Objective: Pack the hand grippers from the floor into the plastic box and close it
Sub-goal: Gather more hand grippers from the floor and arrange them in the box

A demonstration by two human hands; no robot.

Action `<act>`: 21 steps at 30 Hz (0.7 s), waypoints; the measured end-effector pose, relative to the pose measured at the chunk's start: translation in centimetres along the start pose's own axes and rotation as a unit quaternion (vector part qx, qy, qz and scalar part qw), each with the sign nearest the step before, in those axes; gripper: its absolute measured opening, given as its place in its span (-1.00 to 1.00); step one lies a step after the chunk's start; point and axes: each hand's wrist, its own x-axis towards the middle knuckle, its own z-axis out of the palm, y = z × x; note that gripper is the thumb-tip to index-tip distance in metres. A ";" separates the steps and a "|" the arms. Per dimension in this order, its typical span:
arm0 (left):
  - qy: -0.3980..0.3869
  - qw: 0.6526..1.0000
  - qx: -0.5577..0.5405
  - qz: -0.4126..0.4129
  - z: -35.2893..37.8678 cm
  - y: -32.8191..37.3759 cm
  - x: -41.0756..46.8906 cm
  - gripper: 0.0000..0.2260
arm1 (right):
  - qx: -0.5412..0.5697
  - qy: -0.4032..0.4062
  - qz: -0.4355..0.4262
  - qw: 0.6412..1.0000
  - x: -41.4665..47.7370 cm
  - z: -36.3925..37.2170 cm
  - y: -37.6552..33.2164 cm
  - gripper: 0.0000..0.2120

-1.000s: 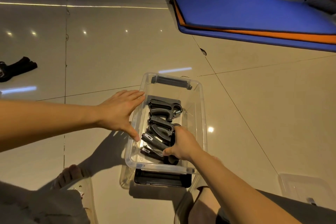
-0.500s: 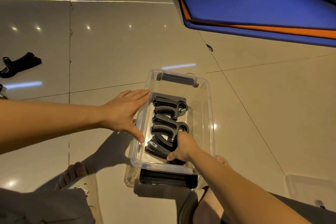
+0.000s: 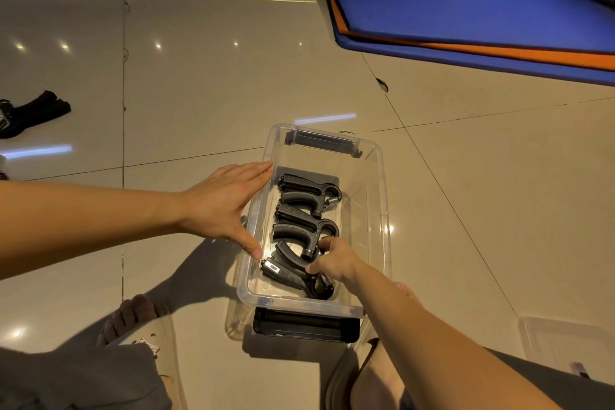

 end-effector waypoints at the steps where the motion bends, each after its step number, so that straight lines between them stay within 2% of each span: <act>1: 0.000 1.000 0.000 -0.001 0.0 0.0 0.0 0.30 | 0.001 0.000 0.004 1.000 0.0 0.1 0.0 -0.51; 7: 0.002 1.000 -0.001 -0.002 0.2 -0.2 0.1 0.29 | 0.008 -0.007 0.032 0.999 0.1 0.1 0.0 -0.20; 10: 0.005 1.000 0.000 0.002 0.3 -0.2 0.2 0.29 | 0.000 -0.025 0.043 0.999 0.0 0.2 0.1 -0.13; 15: 0.007 1.000 0.003 0.003 0.4 -0.3 0.1 0.29 | -0.036 -0.030 0.016 0.999 0.1 0.4 0.2 -0.19; 18: 0.014 1.000 0.021 -0.002 0.5 -0.4 -0.1 0.29 | -0.131 -0.022 -0.010 0.991 0.2 1.0 0.4 -0.21; 21: 0.022 0.999 0.030 -0.011 0.9 -0.5 -0.6 0.27 | -0.249 -0.011 -0.032 0.968 0.4 1.3 0.1 -0.29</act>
